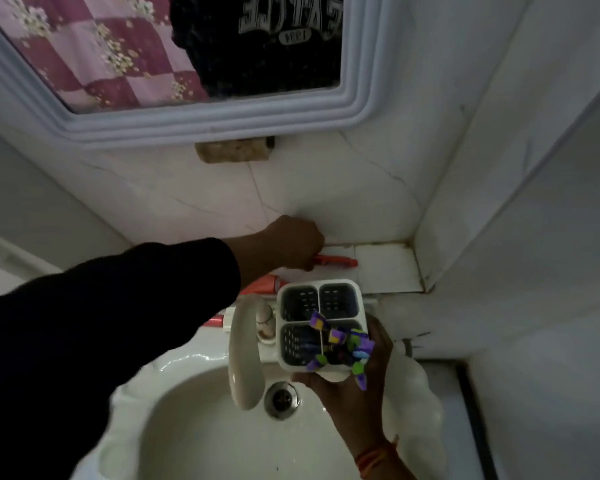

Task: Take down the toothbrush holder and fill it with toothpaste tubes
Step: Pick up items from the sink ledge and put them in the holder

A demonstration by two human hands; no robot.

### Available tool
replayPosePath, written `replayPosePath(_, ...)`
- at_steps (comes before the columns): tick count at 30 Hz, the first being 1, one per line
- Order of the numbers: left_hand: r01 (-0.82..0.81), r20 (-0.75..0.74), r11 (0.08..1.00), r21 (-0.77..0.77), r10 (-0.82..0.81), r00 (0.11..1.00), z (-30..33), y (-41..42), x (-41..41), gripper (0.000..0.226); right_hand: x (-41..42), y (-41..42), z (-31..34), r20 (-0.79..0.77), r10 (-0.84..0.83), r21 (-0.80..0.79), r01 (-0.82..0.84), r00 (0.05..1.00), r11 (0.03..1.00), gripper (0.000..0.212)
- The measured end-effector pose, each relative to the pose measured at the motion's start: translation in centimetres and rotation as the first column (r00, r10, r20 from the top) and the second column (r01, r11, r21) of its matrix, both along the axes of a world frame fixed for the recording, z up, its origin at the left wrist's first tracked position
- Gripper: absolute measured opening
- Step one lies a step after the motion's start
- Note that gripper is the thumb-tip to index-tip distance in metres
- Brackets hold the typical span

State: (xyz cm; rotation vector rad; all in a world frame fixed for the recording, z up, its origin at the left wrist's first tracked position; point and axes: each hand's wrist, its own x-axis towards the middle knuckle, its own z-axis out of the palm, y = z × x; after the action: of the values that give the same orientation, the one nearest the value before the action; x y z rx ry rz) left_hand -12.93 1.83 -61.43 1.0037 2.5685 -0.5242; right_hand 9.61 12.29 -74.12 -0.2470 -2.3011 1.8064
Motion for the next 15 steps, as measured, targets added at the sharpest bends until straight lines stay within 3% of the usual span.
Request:
replayPosePath(5, -0.167, -0.06, 0.96, 0.226, 0.184, 0.981, 6.9, 0.7, 2.3, 0.027, -0.2, 0.9, 1.7, 0.063, 0.086, -0.129, -0.078, 0.994, 0.989, 0.12)
replayPosePath(8, -0.212, -0.085, 0.926, 0.312, 0.249, 0.965, 12.1, -0.2, 4.6, 0.022, -0.1, 1.2, 2.7, 0.083, 0.11, -0.146, -0.097, 0.99, 0.985, 0.11)
replayPosePath(10, -0.213, -0.096, 0.925, 0.315, 0.254, 0.962, 14.6, -0.3, 6.2, 0.025, 0.2, 1.3, 2.6, 0.075, 0.107, -0.138, -0.096, 0.991, 0.986, 0.101)
replayPosePath(13, -0.317, 0.08, 0.905, 0.286, 0.307, 0.948, 15.5, 1.3, 8.6, 0.026, -0.1, 1.4, 3.2, 0.11, 0.139, -0.199, -0.115, 0.984, 0.973, 0.097)
replayPosePath(15, -0.298, 0.097, 0.919, 0.257, 0.282, 0.954, 13.8, 2.4, 9.6, 0.028, -0.2, 1.4, 3.0, 0.124, 0.16, -0.246, -0.126, 0.979, 0.961, 0.091)
